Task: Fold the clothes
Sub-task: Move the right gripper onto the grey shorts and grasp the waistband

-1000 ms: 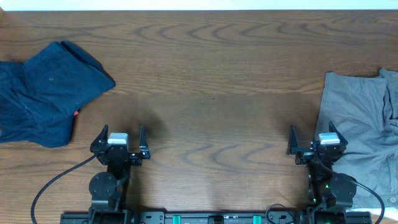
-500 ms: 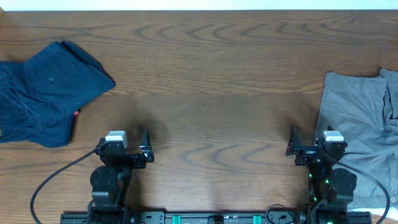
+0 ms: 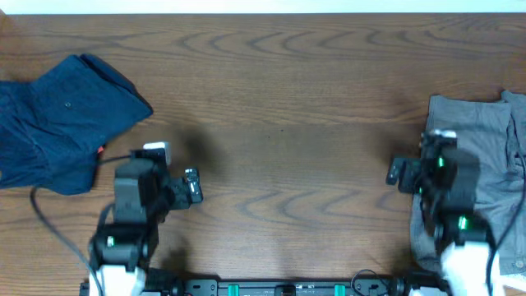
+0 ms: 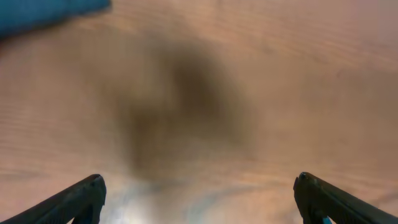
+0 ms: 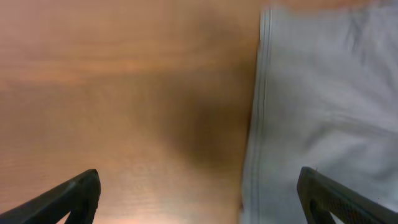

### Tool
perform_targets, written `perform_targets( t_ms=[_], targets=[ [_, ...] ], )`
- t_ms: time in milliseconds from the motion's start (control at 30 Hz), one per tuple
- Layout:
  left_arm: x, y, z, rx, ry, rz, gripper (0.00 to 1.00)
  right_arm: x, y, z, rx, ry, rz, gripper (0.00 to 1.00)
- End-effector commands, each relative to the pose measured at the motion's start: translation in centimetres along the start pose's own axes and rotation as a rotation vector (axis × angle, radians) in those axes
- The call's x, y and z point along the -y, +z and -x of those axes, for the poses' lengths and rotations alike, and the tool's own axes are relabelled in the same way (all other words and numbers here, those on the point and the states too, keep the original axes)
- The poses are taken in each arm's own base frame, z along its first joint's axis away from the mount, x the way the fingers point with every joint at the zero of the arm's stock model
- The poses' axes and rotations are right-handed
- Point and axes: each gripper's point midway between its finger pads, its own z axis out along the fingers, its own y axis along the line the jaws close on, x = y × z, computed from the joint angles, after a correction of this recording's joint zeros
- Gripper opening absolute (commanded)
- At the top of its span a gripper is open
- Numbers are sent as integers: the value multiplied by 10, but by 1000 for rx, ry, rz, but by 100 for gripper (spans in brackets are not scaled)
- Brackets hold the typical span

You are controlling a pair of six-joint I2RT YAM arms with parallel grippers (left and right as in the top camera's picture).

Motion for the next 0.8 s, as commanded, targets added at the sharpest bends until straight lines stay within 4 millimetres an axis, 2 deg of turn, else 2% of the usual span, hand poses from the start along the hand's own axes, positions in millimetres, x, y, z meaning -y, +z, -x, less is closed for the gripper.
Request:
perform_targets(
  t_ms=[0,100,233,333,400,533,600,767],
  targets=[
    [4,-1,11,-82,-20,5,98,23,16,7,-148,36,-103,99],
    [2,3,7,-183,-29,27,98,27,34,7,-279,56,-97,99],
    [0,16,3,-240,-35,38,98,33,59,8,-335,65,-114,99],
    [-1,22,-2,-272,-38,45,98,46,77,3,-352,71,-175,99],
    [-1,24,-3,-281,-39,47,98,62,87,-5,-372,100,-261,98],
    [-1,24,-4,-283,-39,47,98,85,95,-20,-412,146,-391,83],
    [-1,24,-4,-283,-39,47,98,95,97,-27,-428,183,-442,80],
    [-1,24,-4,-283,-39,47,98,93,113,-43,-478,201,-417,73]
  ],
)
